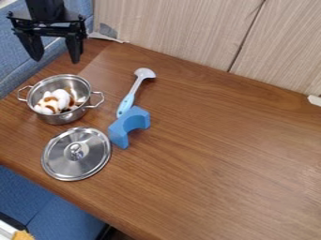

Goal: Move the blue object to the middle top part of the table

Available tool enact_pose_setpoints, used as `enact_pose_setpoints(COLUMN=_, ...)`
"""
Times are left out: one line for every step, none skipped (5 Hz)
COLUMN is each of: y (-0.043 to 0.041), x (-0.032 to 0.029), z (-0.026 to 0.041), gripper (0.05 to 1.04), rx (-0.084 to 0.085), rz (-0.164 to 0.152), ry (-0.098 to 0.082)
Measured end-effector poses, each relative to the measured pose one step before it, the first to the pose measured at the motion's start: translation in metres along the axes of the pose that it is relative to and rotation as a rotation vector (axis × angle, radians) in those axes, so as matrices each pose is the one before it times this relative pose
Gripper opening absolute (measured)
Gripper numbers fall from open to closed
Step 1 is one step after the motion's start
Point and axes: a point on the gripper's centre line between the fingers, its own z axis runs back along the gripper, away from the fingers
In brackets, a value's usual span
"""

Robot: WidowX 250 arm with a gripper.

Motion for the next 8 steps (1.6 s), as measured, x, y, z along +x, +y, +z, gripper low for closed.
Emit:
enact_pose_setpoints(y=-0.00113, x=-0.00310, z=-0.00851, gripper=1.000, rx=-0.0068, rz=0.0004, ry=0.0255)
enact_pose_setpoints(y=-0.02088, x=-0.01314, z=-0.01400, gripper=1.000, rx=-0.0279, rz=-0.0624, ry=0.0259)
enact_pose_setpoints(y=-0.02267, x=-0.00718, z=0.00030, gripper=1.000, rx=-0.0278, rz=-0.0715, ry=-0.0153)
enact_pose_setpoints(y=-0.02265, x=-0.00847, z=-0.00740, gripper=1.000, rx=-0.0337, rz=-0.0944, ry=0.0072)
enact_pose_setpoints(y=-0.01490, x=-0.00338, z=-0.00825, gripper=1.000, rx=0.0108, rz=-0.0907, ry=0.0001)
enact_pose_setpoints(y=-0.00189, x=-0.00187, z=-0.02054, gripper=1.000, rx=-0.0115, rz=-0.0388, ry=0.0415)
enact_pose_setpoints(y=-0.00333, x=-0.00196, z=-0.01488, gripper=1.000, rx=-0.0263, rz=-0.0473, ry=0.0305)
enact_pose_setpoints(y=-0.00293, x=-0.00338, z=-0.01616, gripper=0.947, rx=-0.0316, rz=-0.0223, ry=0.0372)
